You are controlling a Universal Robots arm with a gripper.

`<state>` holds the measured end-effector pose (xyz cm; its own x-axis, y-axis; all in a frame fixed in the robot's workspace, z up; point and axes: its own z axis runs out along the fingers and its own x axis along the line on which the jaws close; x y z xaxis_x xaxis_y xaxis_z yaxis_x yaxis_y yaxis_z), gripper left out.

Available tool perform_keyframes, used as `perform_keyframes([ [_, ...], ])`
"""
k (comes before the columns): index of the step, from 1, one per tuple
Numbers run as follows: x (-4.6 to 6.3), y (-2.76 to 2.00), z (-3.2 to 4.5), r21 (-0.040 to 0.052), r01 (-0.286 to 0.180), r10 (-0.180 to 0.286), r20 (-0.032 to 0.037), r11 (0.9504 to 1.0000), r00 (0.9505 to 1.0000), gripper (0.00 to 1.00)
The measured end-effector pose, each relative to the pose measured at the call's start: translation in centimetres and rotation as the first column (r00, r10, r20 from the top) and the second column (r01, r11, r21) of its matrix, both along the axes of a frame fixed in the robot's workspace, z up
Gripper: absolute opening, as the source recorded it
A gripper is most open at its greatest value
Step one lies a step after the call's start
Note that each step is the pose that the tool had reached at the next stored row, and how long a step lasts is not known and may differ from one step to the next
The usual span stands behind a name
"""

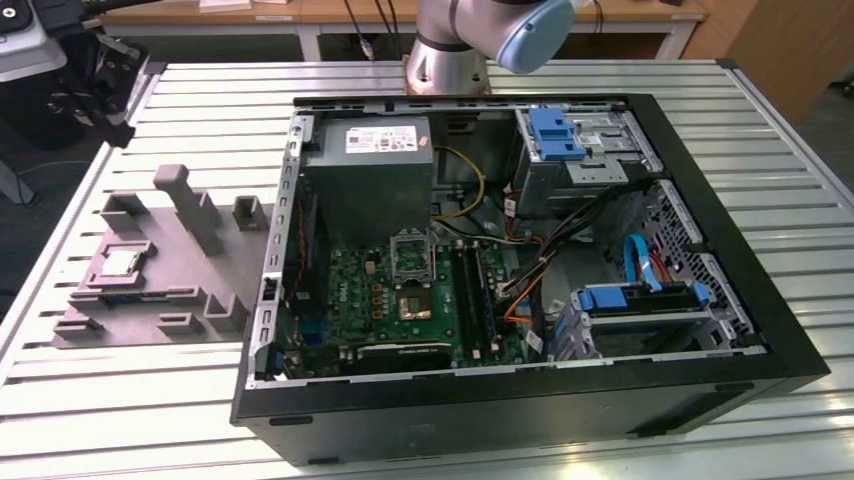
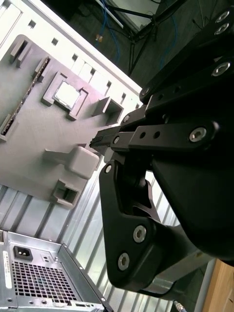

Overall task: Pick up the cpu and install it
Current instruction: 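Reach for the cpu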

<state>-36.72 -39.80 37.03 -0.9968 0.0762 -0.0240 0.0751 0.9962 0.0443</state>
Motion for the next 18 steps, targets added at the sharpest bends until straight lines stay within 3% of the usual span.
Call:
perform_keyframes([
  [18,-1.9,0.0,-0.19,-0.0001,0.0,0.0,-0.0001,1.0,1.0,0.11],
])
